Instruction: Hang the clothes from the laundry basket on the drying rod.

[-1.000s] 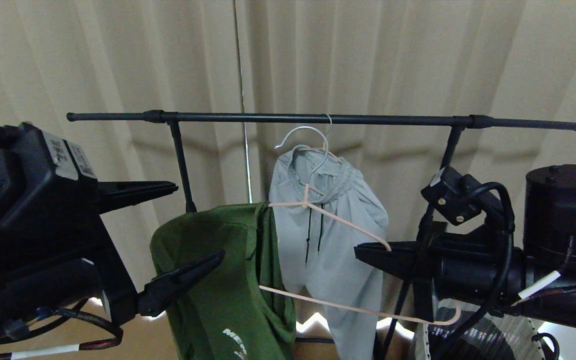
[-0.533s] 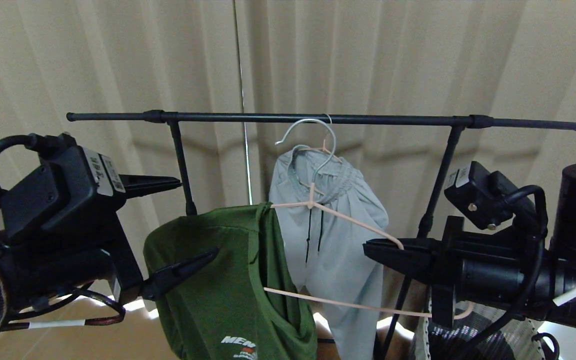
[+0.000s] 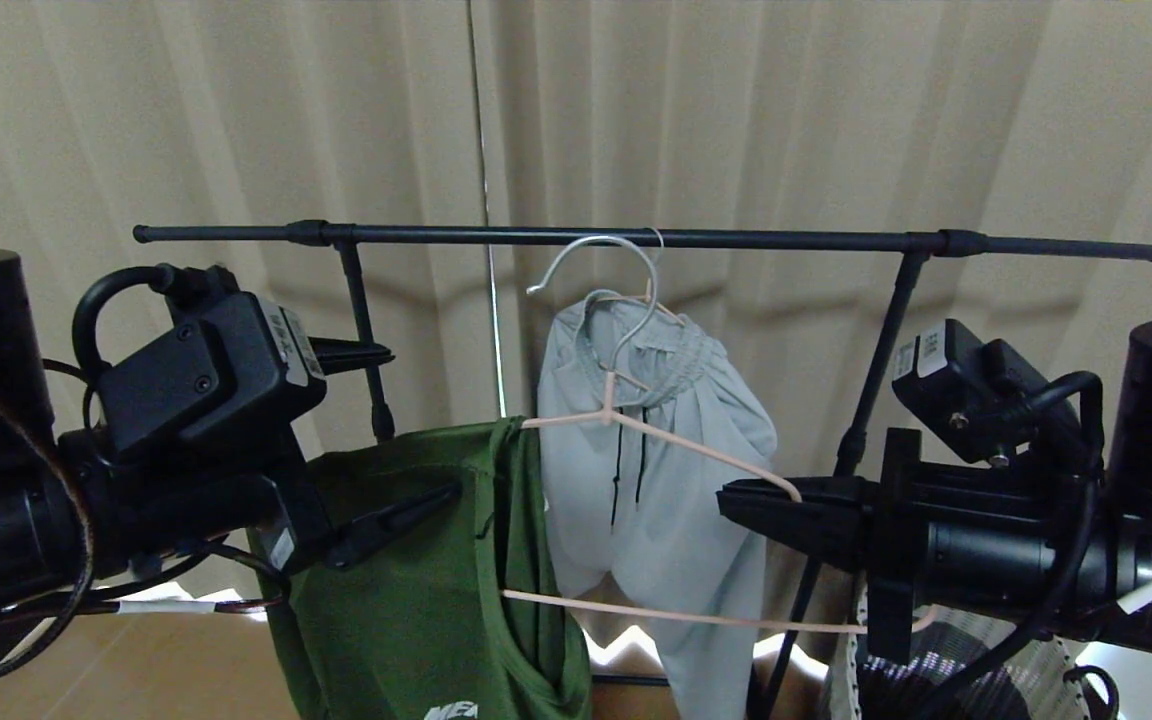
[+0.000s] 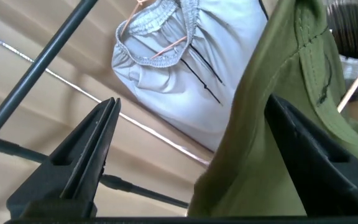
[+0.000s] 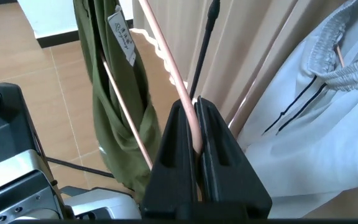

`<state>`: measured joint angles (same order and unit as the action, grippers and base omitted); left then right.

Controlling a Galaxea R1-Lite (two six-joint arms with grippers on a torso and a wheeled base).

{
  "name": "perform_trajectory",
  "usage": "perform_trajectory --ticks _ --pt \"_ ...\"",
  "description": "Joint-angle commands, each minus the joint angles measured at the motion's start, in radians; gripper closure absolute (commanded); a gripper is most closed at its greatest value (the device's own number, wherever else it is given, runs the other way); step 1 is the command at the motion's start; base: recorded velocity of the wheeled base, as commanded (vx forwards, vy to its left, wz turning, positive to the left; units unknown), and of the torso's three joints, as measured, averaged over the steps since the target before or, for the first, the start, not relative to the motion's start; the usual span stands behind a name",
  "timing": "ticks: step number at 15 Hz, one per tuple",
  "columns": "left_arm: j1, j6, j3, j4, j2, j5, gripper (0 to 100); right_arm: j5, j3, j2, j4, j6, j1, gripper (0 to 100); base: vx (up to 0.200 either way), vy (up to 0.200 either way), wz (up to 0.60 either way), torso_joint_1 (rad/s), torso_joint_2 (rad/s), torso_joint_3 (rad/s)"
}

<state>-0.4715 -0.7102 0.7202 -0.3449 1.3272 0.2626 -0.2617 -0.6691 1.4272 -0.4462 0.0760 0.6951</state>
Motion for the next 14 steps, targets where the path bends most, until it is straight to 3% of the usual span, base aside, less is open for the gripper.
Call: perform_trajectory --ticks 1,2,14 --pt "0.001 -0.002 0.001 0.0 0.01 0.0 0 -0.002 0.003 -0.001 0.0 0.002 0.003 100 0.0 0.0 0.0 0.0 0.0 0.0" --pt "0.001 -0.002 0.001 0.0 0.01 0.0 100 -0.002 0.003 0.001 0.0 0.004 0.009 100 0.0 0.0 0.0 0.0 0.0 0.0" --pt "0.002 0.0 -0.007 -0.008 0.007 -0.005 100 0.001 -0.001 0.001 0.001 0.005 0.009 100 0.0 0.0 0.0 0.0 0.0 0.0"
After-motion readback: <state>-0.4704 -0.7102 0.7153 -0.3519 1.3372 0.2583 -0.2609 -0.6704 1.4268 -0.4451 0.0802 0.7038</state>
